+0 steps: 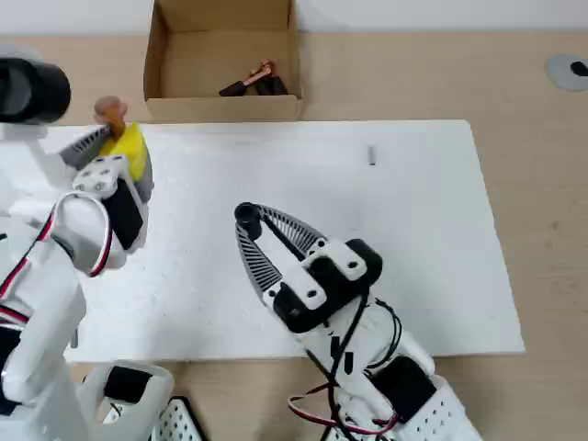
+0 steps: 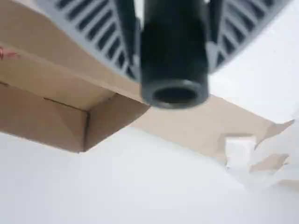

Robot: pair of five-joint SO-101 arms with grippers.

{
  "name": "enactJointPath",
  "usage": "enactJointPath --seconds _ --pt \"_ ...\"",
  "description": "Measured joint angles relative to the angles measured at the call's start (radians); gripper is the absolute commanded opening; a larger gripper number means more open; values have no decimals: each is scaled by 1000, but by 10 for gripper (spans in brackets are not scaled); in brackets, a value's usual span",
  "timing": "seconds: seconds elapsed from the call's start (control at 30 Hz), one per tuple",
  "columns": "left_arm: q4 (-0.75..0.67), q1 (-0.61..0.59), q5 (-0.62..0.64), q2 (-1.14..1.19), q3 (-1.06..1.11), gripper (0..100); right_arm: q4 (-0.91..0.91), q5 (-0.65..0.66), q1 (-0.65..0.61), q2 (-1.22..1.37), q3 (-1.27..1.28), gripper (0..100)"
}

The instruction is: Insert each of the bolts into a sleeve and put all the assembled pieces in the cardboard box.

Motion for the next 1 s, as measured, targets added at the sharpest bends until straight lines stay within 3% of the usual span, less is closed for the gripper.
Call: enactJointPath --seconds 0.33,0.53,0.73,1.0 --pt "-175 190 3 2 146 5 -6 48 66 34 2 9" --pt "-193 282 3 2 181 5 -5 48 80 34 2 9" --pt "-259 339 3 0 304 5 -2 46 80 34 2 9" --pt "-457 362 -28 2 535 5 -2 12 78 35 2 9"
